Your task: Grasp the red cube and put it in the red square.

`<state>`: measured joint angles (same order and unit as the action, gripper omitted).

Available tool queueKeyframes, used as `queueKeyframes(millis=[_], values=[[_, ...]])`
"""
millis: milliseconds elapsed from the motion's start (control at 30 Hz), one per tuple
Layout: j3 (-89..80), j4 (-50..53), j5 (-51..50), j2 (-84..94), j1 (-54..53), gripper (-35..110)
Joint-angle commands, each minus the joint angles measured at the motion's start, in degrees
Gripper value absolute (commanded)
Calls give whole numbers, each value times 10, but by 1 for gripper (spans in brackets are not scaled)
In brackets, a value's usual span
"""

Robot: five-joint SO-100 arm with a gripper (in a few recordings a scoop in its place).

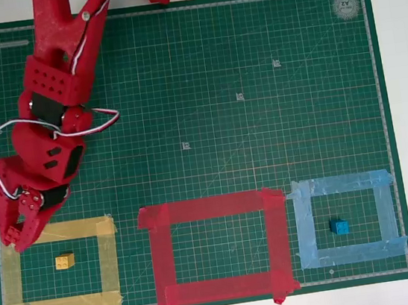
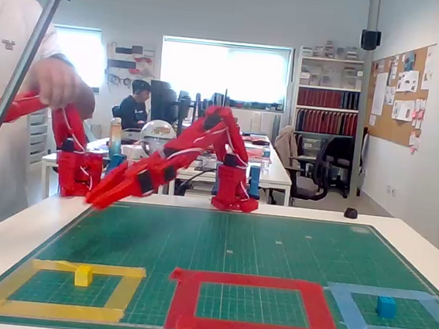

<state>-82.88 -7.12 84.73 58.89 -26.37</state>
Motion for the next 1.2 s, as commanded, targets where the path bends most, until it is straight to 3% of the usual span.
queueKeyframes(millis=[0, 267, 567, 700, 933, 1167], values=[[-90, -6, -20, 172, 69, -1], [-201, -221, -17, 156, 178, -2], [-330, -584, -8, 40, 280, -2], [-262, -570, -7, -48, 280, -2], [-47, -388, -7, -171, 253, -2], [103, -323, -7, -260, 236, -1]])
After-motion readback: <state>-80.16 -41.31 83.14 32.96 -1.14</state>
